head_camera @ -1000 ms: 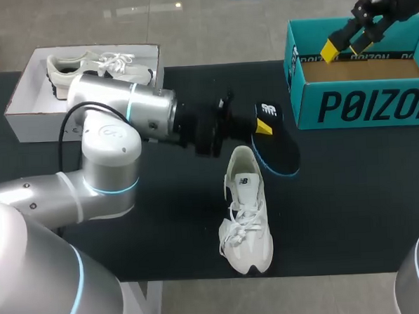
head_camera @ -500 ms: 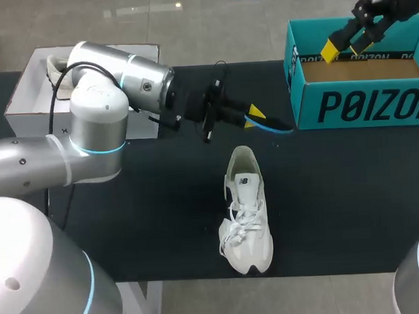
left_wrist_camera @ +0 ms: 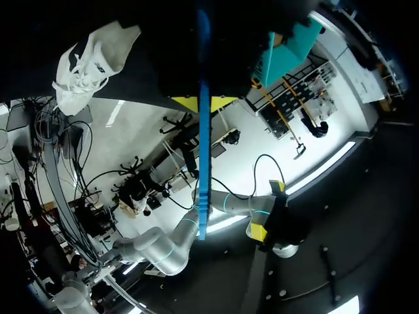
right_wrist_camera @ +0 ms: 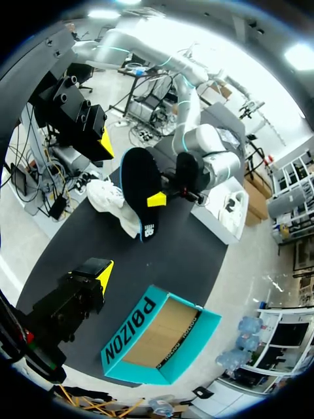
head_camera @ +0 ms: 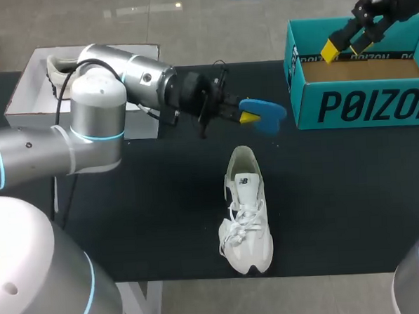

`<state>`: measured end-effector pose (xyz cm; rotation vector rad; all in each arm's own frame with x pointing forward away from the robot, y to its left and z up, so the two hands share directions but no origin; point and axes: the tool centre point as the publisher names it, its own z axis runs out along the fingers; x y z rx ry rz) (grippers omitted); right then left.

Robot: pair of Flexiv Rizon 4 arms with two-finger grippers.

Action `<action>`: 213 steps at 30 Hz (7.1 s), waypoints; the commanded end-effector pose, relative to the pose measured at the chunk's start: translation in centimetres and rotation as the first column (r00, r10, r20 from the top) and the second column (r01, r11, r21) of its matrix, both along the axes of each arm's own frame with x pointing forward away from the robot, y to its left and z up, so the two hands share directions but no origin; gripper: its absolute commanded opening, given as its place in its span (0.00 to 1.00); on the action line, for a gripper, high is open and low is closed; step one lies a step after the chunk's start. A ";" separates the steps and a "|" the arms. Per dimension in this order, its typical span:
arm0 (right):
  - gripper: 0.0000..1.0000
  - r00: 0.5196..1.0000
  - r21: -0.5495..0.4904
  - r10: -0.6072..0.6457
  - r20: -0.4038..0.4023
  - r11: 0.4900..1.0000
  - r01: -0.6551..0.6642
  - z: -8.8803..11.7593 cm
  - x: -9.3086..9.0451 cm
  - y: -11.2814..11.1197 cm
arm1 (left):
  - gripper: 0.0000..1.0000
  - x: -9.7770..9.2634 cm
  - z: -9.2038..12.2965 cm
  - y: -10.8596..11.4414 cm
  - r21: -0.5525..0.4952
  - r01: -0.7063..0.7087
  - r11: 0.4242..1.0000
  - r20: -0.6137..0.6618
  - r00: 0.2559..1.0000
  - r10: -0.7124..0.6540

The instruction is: Take the shoe out of the shoebox, open the shoe tongue, remove and reinsert the insole, then place the shoe into the shoebox

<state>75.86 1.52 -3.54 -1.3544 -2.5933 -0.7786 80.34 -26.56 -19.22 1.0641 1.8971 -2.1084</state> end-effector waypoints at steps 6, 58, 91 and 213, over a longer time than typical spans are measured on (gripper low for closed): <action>1.00 1.000 -0.003 0.001 -0.004 1.000 -0.001 0.0 0.2 0.1 | 0.00 -0.3 -0.4 0.1 -0.006 -0.008 1.000 -0.002 1.000 0.008; 1.00 1.000 -0.003 0.001 -0.004 1.000 -0.001 0.0 0.2 0.1 | 0.00 5.1 0.6 -0.2 0.339 0.237 0.911 -0.888 0.399 0.227; 1.00 1.000 -0.003 0.001 -0.004 1.000 -0.001 0.0 0.2 0.1 | 0.00 8.8 -0.1 -0.1 0.280 0.231 0.932 -0.948 0.219 0.230; 1.00 0.983 -0.101 -0.157 0.091 0.981 0.166 -0.3 -2.8 2.2 | 0.00 6.2 2.5 1.9 0.225 -0.064 0.972 -0.471 0.866 0.166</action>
